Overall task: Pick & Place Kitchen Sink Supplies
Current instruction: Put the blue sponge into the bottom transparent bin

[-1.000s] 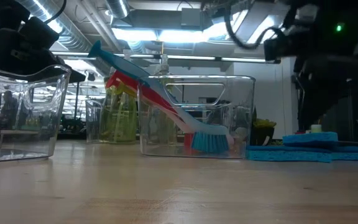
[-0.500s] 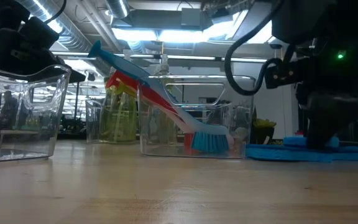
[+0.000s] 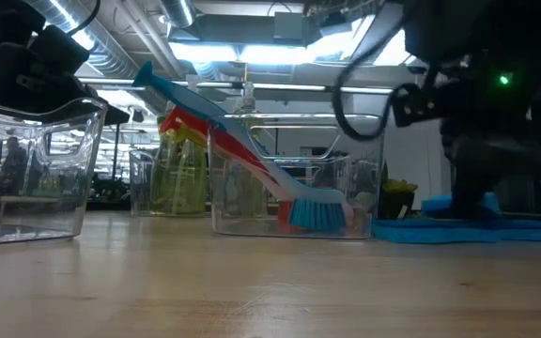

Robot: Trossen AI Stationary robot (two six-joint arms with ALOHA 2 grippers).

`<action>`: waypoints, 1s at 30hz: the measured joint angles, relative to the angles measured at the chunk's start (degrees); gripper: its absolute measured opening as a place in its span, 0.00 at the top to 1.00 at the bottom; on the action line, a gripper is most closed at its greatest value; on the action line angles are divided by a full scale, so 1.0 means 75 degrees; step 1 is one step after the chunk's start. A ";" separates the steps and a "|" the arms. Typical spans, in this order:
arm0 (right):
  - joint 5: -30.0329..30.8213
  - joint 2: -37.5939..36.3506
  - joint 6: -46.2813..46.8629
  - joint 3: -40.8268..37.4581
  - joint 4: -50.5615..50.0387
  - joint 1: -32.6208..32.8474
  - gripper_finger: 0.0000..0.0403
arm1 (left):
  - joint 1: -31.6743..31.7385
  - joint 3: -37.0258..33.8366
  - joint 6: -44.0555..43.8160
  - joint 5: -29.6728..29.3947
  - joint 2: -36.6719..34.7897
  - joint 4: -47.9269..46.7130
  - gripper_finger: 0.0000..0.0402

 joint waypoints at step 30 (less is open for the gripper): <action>0.0585 -0.0015 -0.7370 0.3872 0.5542 0.0935 0.99 | 0.0000 0.0000 0.0000 -0.0002 0.0001 -0.0001 0.98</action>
